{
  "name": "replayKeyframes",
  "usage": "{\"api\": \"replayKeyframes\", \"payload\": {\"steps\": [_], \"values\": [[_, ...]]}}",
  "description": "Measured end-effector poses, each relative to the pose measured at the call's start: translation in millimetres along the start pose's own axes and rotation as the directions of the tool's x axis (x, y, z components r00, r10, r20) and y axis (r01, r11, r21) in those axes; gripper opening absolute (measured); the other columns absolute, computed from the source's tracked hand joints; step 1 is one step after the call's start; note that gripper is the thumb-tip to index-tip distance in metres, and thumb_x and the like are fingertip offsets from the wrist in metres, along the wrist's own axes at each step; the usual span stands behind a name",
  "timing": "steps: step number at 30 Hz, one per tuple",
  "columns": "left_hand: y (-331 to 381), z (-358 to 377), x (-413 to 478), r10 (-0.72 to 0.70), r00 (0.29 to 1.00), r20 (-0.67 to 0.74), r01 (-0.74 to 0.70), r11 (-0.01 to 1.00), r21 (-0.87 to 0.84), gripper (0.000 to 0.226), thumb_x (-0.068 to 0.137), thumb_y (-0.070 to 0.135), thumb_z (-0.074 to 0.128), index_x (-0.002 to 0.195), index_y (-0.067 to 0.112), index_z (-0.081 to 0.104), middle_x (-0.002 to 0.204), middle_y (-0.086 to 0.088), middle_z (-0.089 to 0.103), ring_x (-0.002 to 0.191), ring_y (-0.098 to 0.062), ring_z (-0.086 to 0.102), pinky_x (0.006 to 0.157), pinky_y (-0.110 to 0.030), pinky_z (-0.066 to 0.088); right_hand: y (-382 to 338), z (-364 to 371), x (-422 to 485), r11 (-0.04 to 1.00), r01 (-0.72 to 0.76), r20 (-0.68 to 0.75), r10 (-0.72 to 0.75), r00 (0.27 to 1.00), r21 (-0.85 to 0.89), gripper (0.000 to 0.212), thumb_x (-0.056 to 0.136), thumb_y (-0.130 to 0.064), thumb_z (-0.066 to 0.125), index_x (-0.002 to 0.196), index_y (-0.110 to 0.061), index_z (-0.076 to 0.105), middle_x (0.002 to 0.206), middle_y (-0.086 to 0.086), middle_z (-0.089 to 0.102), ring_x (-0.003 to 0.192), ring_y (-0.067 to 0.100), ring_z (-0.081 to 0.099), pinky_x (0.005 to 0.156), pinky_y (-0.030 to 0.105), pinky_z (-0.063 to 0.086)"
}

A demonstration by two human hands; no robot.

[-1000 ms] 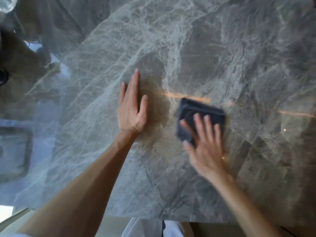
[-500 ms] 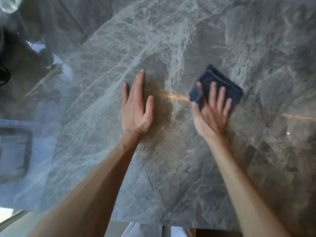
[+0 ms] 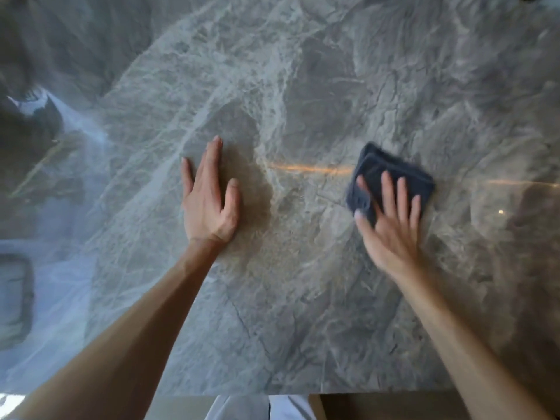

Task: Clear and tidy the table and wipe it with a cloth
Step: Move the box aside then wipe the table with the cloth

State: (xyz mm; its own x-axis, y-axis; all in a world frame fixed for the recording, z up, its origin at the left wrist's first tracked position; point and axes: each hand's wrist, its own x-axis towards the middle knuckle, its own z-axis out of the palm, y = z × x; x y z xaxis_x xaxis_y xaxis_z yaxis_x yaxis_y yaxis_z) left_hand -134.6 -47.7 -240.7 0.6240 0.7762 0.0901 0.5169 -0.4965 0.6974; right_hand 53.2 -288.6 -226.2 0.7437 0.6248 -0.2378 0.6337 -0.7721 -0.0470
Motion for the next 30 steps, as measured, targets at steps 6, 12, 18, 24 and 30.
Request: {"api": "replayKeyframes", "payload": {"steps": [6,12,18,24,30], "values": [[0,-1,0,-0.07,0.998,-0.002,0.07,0.99,-0.119,0.067,0.092,0.047,0.03,0.153,0.021,0.021,0.158,0.023,0.023,0.151,-0.015,0.017,0.125,-0.028,0.003,-126,1,54,0.982,0.184,-0.083,-0.179,0.98,0.05,0.061,0.094,-0.053,0.027,0.15,-0.041,0.006,0.163,0.003,0.01,0.151,0.029,0.003,0.119,0.057,0.005],[-2,-8,-3,0.023,1.0,0.008,-0.022,0.99,-0.14,0.064,0.093,0.036,0.035,0.152,0.011,0.026,0.153,0.038,0.011,0.147,0.006,0.014,0.122,-0.052,0.014,-115,26,-98,0.765,0.642,0.02,-0.643,0.765,0.04,0.075,0.084,-0.051,0.045,0.151,-0.043,0.012,0.164,-0.003,0.007,0.152,0.024,-0.001,0.12,0.054,0.007],[-9,2,0,-0.018,1.0,-0.011,0.017,0.992,-0.127,0.064,0.093,0.044,0.032,0.152,0.02,0.025,0.153,0.04,0.012,0.15,-0.005,0.015,0.125,-0.027,0.006,6,-3,20,0.985,0.172,-0.07,-0.173,0.982,-0.02,0.067,0.091,-0.055,0.026,0.147,-0.049,-0.011,0.164,0.0,0.009,0.151,0.026,0.007,0.121,0.051,0.004],[-5,1,-4,-0.111,0.993,-0.046,0.084,0.913,-0.399,0.064,0.096,0.039,0.038,0.153,0.023,0.016,0.161,0.0,0.026,0.15,-0.013,0.022,0.124,-0.037,0.017,-132,12,-16,0.866,0.498,-0.067,-0.494,0.867,0.046,0.067,0.088,-0.053,0.038,0.15,-0.044,0.013,0.163,0.002,0.012,0.151,0.028,0.003,0.118,0.057,0.011],[-5,-2,-2,-0.104,0.994,0.02,0.105,0.951,-0.291,0.06,0.093,0.042,0.036,0.147,0.051,0.012,0.161,0.001,0.025,0.151,-0.025,0.019,0.12,-0.055,0.02,-7,0,-41,0.878,0.472,0.083,-0.466,0.881,-0.082,0.071,0.088,-0.057,0.032,0.149,-0.046,-0.001,0.164,0.0,0.009,0.151,0.028,0.003,0.119,0.053,0.005]]}}
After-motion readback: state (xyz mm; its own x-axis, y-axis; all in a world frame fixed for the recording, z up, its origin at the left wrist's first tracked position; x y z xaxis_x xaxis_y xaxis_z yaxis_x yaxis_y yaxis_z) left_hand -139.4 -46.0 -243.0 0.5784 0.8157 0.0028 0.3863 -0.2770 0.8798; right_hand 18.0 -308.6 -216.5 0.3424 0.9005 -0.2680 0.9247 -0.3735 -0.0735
